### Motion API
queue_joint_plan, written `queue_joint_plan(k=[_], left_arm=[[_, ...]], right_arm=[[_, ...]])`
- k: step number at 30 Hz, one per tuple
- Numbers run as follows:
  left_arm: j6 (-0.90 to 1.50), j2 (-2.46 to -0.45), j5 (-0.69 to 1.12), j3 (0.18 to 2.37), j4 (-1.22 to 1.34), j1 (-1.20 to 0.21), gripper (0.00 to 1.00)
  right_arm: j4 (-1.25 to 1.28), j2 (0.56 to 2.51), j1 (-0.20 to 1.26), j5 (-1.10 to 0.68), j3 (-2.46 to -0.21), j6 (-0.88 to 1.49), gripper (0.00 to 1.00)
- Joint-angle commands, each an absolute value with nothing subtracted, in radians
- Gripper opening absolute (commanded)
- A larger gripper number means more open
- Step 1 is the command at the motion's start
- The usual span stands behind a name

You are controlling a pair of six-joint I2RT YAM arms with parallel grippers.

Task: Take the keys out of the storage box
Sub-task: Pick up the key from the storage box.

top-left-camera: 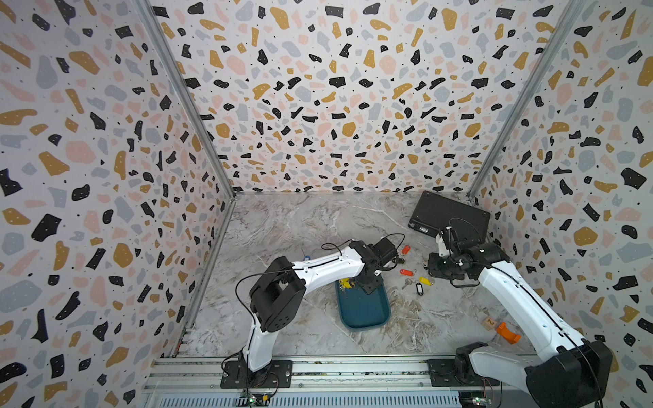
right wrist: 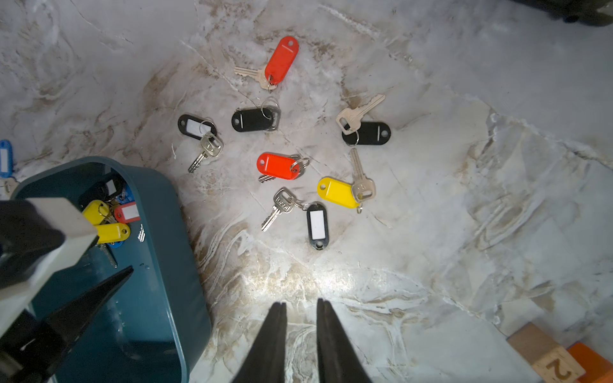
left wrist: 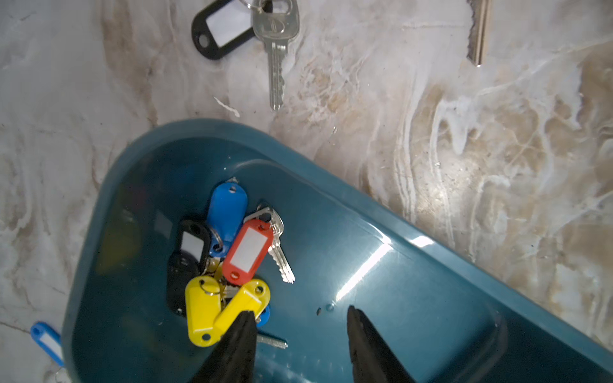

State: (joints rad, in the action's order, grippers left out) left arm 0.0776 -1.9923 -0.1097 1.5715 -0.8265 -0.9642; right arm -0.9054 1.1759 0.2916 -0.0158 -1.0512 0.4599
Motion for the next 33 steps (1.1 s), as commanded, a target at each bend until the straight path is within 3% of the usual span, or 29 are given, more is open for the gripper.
queue_joint_plan(k=[1,23,33], left_arm=[[0.065,-2.031,-0.137,1.626,-0.836,-0.968,0.48],[0.075,-2.149,-0.164,1.723,-0.866,-0.924,0.29],[0.078,-2.164,-0.167,1.731,-0.864,-0.908,0.27]], right_arm=[[-0.915,1.152,0.290,-0.023,-1.045,0.466,0.22],[-0.914,1.154,0.290,-0.034,-1.026,0.459,0.17],[-0.913,1.152,0.290,-0.038,-1.020,0.459,0.16]])
